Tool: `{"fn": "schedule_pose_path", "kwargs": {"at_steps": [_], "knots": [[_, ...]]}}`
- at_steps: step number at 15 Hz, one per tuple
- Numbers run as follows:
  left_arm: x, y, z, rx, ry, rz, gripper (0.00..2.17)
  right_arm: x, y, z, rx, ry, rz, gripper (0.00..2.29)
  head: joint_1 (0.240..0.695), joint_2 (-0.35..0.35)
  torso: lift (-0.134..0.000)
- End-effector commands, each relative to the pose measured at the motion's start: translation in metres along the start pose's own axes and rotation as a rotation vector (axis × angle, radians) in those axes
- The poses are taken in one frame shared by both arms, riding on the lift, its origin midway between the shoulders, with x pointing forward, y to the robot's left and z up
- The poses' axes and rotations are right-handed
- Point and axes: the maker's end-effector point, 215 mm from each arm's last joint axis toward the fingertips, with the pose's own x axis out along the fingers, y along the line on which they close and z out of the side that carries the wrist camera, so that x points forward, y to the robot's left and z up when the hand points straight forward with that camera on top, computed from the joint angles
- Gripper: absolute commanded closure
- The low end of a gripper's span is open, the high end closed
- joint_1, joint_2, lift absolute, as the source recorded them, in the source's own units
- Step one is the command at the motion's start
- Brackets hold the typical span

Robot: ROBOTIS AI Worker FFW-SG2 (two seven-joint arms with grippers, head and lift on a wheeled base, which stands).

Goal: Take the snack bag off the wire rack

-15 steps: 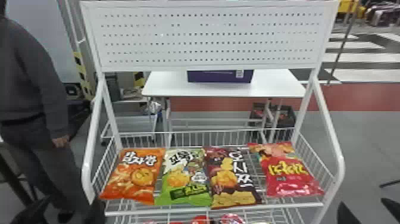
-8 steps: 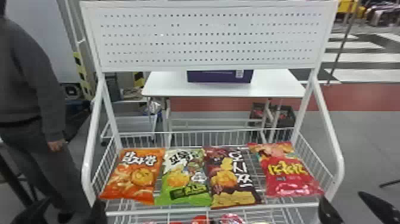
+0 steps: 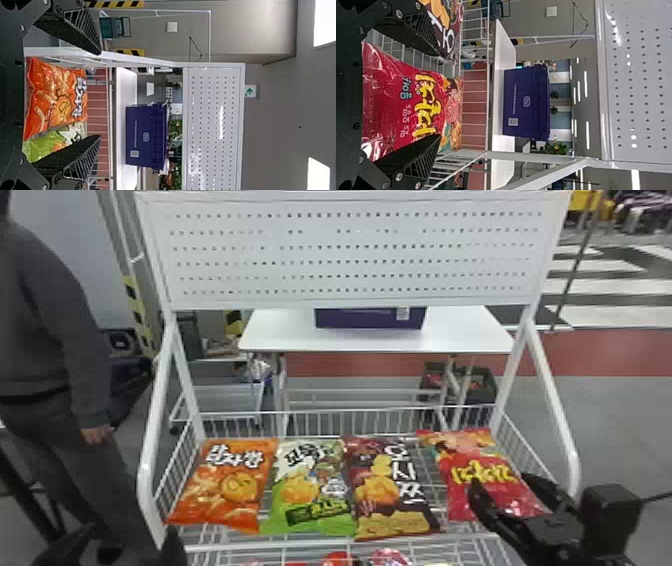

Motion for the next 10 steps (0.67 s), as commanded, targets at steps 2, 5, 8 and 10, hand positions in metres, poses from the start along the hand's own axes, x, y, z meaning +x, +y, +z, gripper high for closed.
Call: {"fn": "schedule_pose_path", "kwargs": {"at_steps": [2,5,8,10], "knots": [[0.002,0.000,-0.002,0.004,0.008,0.000,0.14,0.027,-0.012,-0.018,-0.001,0.038,-0.017,0.17,0.499,0.000,0.000],[0.002,0.000,-0.004,0.011,0.013,-0.001,0.14,0.041,-0.027,-0.027,-0.010,0.059,-0.036,0.17,0.499,0.000,0.000],[0.003,0.000,-0.004,0.014,0.013,-0.002,0.14,0.049,-0.033,-0.031,-0.017,0.073,-0.043,0.17,0.499,0.000,0.000],[0.003,0.001,-0.006,0.016,0.017,0.000,0.14,0.052,-0.038,-0.042,-0.029,0.102,-0.049,0.17,0.499,0.000,0.000]]}}
